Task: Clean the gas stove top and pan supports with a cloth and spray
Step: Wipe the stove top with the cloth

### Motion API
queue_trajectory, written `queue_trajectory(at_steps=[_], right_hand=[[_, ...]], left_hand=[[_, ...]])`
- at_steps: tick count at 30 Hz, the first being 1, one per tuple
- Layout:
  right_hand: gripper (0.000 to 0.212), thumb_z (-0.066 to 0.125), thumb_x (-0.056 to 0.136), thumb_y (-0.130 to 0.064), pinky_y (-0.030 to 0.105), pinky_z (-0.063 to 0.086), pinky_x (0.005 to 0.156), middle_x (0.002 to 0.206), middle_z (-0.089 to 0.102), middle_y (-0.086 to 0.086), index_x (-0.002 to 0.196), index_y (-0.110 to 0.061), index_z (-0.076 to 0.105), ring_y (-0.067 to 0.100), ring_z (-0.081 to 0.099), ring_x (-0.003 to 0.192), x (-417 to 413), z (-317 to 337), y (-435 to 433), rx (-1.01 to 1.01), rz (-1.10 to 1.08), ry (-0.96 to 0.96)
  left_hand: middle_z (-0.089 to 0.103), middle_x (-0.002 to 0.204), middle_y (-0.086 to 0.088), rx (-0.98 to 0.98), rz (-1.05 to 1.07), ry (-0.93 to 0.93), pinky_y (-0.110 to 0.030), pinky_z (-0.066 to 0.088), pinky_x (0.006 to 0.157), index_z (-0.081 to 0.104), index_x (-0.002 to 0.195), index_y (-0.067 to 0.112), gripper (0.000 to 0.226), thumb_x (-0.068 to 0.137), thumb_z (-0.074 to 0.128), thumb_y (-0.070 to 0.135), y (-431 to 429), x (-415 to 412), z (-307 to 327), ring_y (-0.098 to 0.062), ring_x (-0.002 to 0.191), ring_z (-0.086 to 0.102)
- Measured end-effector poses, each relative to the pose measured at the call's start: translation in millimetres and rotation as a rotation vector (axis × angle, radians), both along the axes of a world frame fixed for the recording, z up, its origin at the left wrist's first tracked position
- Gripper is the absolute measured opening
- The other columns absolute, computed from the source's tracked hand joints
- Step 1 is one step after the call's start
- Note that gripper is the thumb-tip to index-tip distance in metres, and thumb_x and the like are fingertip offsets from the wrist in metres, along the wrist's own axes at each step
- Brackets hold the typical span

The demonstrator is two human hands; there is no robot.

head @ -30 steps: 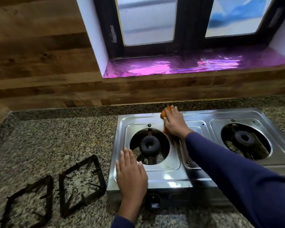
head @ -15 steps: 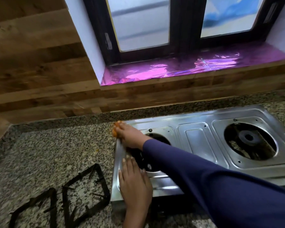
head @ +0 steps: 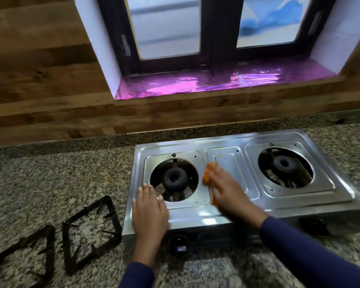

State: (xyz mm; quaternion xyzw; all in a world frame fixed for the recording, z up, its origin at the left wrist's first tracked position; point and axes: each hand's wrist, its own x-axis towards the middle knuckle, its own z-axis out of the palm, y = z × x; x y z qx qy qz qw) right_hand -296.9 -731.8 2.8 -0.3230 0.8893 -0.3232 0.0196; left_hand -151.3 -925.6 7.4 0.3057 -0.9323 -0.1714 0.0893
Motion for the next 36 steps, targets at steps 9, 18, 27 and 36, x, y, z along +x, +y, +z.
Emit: queue_trajectory(at_steps=[9, 18, 27, 36], right_hand=[[0.053, 0.070, 0.076, -0.020, 0.044, 0.036, 0.109, 0.131, 0.052, 0.028, 0.123, 0.004, 0.059, 0.039, 0.042, 0.123, 94, -5, -134, 0.163, 0.535, 0.177], [0.039, 0.072, 0.076, -0.006, 0.051, 0.044, 0.099, 0.122, 0.061, 0.025, 0.114, 0.001, 0.067, 0.039, 0.050, 0.119, 92, -2, -108, 0.089, 0.818, 0.180], [0.045, 0.059, 0.089, -0.015, 0.033, 0.035, 0.113, 0.147, 0.050, 0.002, 0.133, -0.017, 0.059, 0.018, 0.041, 0.138, 4, 0, 146, 0.023, 0.054, 0.083], [0.048, 0.052, 0.100, -0.019, 0.040, 0.020, 0.119, 0.157, 0.033, 0.012, 0.146, -0.009, 0.043, 0.031, 0.028, 0.146, -48, 5, 269, 0.254, -0.502, 0.031]], left_hand=[[0.067, 0.102, -0.003, 0.782, 0.183, 0.294, -0.033, 0.048, 0.091, 0.070, 0.106, 0.020, 0.034, 0.103, 0.039, 0.035, -46, -4, 59, -0.019, 0.097, 0.062], [0.066, 0.111, -0.003, 0.625, 0.122, 0.325, -0.041, 0.047, 0.095, 0.068, 0.118, 0.018, 0.040, 0.099, 0.044, 0.044, -30, 2, 53, -0.023, 0.107, 0.060], [0.069, 0.110, 0.008, 0.453, -0.237, 0.284, -0.029, 0.048, 0.086, 0.067, 0.116, 0.024, 0.026, 0.098, 0.052, 0.035, 94, -63, 25, -0.009, 0.103, 0.063], [0.048, 0.147, 0.002, 0.185, -0.503, 0.136, -0.032, 0.031, 0.112, 0.057, 0.135, 0.019, 0.049, 0.094, 0.045, 0.044, 190, -108, 8, -0.016, 0.140, 0.037]])
